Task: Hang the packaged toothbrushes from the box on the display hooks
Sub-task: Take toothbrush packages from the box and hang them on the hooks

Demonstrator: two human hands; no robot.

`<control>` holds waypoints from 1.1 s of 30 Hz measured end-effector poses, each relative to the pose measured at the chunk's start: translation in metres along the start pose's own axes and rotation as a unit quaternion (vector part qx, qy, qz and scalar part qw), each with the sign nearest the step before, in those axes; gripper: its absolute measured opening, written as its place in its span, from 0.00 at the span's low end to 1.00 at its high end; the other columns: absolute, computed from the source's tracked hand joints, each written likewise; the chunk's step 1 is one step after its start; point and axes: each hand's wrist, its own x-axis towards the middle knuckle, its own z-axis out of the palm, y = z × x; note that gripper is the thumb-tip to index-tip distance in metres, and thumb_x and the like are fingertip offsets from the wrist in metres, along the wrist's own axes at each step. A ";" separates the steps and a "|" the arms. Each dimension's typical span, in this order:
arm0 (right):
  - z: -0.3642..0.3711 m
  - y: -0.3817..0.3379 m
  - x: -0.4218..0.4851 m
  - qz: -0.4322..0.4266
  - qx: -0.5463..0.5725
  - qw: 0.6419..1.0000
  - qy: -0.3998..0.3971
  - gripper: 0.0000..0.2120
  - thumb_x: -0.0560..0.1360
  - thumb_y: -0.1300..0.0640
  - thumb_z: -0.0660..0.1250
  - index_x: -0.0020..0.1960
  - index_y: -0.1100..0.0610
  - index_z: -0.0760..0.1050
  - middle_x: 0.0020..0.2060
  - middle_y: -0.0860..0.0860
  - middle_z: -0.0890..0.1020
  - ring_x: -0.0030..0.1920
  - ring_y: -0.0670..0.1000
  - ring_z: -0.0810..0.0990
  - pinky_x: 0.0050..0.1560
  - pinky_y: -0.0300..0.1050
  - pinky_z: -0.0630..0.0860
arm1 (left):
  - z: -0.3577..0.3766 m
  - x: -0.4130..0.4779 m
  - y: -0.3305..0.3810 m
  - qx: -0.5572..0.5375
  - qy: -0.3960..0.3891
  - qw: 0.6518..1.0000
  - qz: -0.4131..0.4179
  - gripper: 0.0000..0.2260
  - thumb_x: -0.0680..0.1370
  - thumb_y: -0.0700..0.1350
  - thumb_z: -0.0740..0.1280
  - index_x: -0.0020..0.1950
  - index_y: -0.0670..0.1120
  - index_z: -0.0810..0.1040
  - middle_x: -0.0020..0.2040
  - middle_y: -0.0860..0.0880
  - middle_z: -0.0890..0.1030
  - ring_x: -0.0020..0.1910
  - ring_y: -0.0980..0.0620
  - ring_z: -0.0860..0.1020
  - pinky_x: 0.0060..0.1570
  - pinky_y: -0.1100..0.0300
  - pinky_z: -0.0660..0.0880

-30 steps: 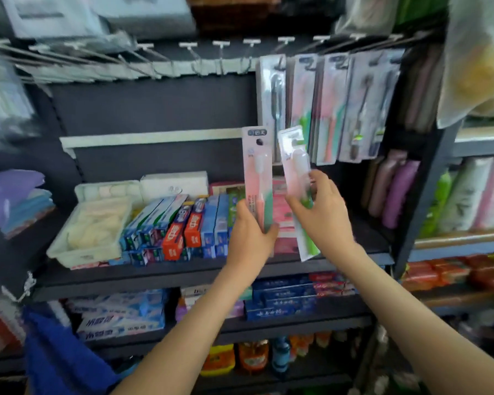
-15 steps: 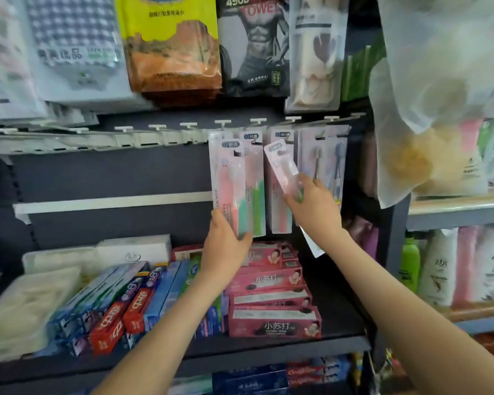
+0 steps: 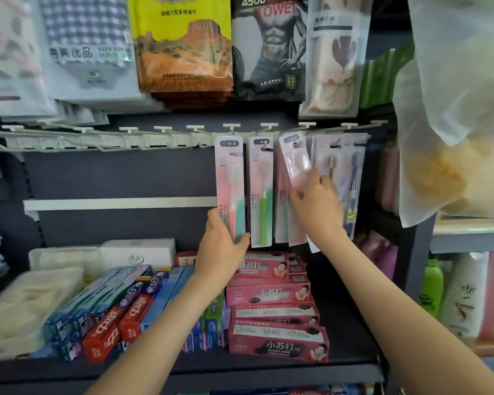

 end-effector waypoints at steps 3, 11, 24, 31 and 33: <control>0.003 -0.006 0.002 0.005 0.002 1.000 -0.003 0.25 0.80 0.51 0.60 0.71 0.63 0.62 0.62 0.60 0.72 0.60 0.60 0.73 0.48 0.50 0.73 | 0.000 0.000 0.001 0.001 0.003 1.000 0.001 0.21 0.77 0.47 0.69 0.63 0.46 0.61 0.54 0.49 0.74 0.42 0.55 0.74 0.33 0.68 0.68; 0.007 -0.014 -0.001 0.034 0.017 0.999 0.007 0.23 0.79 0.48 0.62 0.66 0.62 0.62 0.57 0.59 0.74 0.53 0.62 0.76 0.43 0.51 0.73 | 0.003 -0.004 -0.002 0.006 -0.005 1.000 0.003 0.21 0.77 0.47 0.69 0.62 0.46 0.61 0.54 0.50 0.74 0.42 0.55 0.74 0.32 0.70 0.67; 0.007 -0.019 -0.011 0.041 0.007 0.999 0.006 0.24 0.79 0.49 0.61 0.66 0.65 0.62 0.59 0.60 0.73 0.56 0.61 0.75 0.45 0.54 0.76 | -0.001 -0.009 -0.007 0.009 -0.027 1.000 0.006 0.21 0.77 0.49 0.69 0.62 0.47 0.60 0.56 0.49 0.75 0.43 0.53 0.76 0.32 0.69 0.67; 0.015 -0.017 -0.028 0.034 0.021 0.998 0.051 0.37 0.78 0.49 0.64 0.77 0.63 0.49 0.67 0.61 0.68 0.65 0.60 0.69 0.59 0.56 0.73 | -0.007 -0.011 -0.004 0.027 -0.039 0.999 0.010 0.22 0.77 0.50 0.69 0.63 0.45 0.60 0.56 0.48 0.75 0.41 0.54 0.74 0.27 0.70 0.65; 0.013 -0.026 -0.038 -0.011 0.070 0.994 0.087 0.34 0.79 0.52 0.63 0.77 0.63 0.51 0.65 0.60 0.69 0.65 0.59 0.69 0.61 0.53 0.70 | -0.008 -0.012 -0.004 0.038 -0.042 0.998 0.016 0.23 0.77 0.50 0.68 0.64 0.45 0.60 0.57 0.47 0.75 0.42 0.53 0.74 0.27 0.69 0.65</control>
